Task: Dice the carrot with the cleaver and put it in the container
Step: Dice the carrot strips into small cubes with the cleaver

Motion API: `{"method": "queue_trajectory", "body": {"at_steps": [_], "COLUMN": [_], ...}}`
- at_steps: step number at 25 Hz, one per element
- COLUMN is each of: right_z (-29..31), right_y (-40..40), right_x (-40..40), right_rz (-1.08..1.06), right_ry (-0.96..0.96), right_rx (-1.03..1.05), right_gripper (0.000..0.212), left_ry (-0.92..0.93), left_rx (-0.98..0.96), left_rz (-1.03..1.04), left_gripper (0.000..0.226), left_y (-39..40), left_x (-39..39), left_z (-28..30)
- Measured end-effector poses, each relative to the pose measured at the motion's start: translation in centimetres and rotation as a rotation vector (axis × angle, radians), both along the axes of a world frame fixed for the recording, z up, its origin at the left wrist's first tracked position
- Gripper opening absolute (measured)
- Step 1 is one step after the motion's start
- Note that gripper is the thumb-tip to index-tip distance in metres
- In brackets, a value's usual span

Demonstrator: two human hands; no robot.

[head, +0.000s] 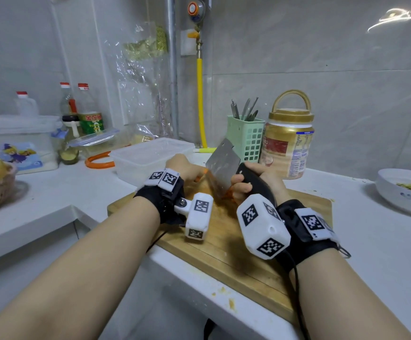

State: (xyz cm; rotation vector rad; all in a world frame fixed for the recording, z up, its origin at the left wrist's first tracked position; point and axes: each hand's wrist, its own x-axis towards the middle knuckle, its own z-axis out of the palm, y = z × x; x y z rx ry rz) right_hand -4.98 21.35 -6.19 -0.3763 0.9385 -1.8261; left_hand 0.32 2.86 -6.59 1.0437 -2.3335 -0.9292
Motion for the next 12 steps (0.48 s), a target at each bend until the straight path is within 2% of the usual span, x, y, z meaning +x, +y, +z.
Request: {"method": "queue_trajectory", "body": {"at_steps": [6,8,12], "right_z": [0.1,0.0,-0.2], "right_y": [0.3,0.3,0.3], "right_x": [0.0,-0.1,-0.7], "right_rz": [0.056,0.044,-0.026], "right_ry": [0.066,0.069,0.053], "right_rx": [0.157,0.171,0.174], "right_gripper": [0.033,0.033,0.029], "left_ry": [0.068,0.107,0.198], "left_rx": [0.144,0.176,0.277], "left_rz": [0.02,-0.003,-0.116], "left_gripper": [0.018,0.015,0.025], "left_y": [-1.3,-1.1,-0.8], "left_x": [0.9,0.8,0.7], "left_z": [-1.3,-1.3,-1.7]}}
